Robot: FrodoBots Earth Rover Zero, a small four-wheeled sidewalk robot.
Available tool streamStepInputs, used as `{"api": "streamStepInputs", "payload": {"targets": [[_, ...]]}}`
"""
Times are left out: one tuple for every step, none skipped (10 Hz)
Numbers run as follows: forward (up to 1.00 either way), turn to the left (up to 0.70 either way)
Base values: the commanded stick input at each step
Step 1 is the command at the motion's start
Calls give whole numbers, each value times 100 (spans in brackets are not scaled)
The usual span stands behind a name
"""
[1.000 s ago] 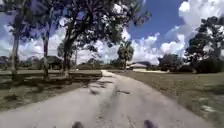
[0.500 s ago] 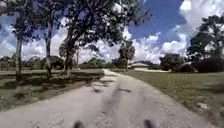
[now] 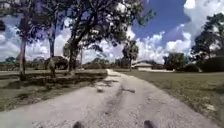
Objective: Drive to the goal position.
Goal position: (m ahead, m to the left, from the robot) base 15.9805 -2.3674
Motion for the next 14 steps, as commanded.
{"api": "streamStepInputs", "payload": {"targets": [[70,35],[70,35],[70,28],[70,0],[70,0],[70,0],[70,0],[70,0],[70,-21],[70,-33],[70,-35],[70,-35],[70,-35],[70,-35]]}}
